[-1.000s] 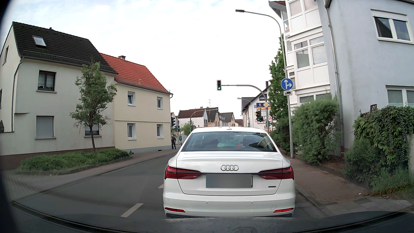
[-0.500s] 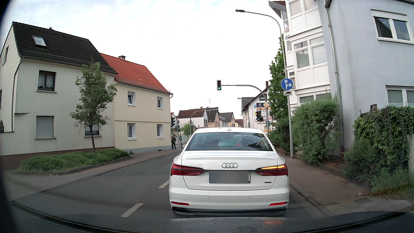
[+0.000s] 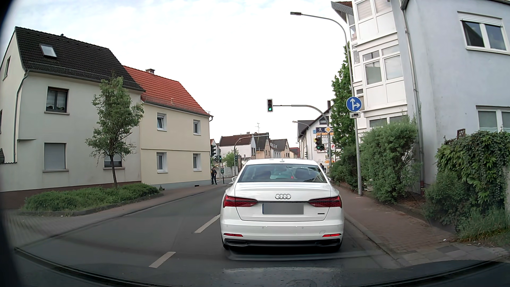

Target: Follow the waypoints while adhering to traffic rules and regulations

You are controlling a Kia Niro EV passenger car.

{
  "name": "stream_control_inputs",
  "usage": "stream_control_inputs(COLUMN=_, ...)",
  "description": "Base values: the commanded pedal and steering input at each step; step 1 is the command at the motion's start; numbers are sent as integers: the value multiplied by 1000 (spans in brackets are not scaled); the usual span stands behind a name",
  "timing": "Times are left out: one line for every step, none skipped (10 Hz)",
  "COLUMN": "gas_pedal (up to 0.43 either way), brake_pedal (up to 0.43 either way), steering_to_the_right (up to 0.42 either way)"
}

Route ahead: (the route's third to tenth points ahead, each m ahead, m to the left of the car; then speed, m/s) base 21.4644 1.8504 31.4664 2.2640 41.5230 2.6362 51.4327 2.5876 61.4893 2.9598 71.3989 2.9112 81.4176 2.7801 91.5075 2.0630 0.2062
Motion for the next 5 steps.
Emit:
stream_control_inputs(gas_pedal=0, brake_pedal=0, steering_to_the_right=-4)
stream_control_inputs(gas_pedal=20, brake_pedal=0, steering_to_the_right=-4)
stream_control_inputs(gas_pedal=98, brake_pedal=0, steering_to_the_right=-4)
stream_control_inputs(gas_pedal=118, brake_pedal=0, steering_to_the_right=-4)
stream_control_inputs(gas_pedal=130, brake_pedal=0, steering_to_the_right=-4)
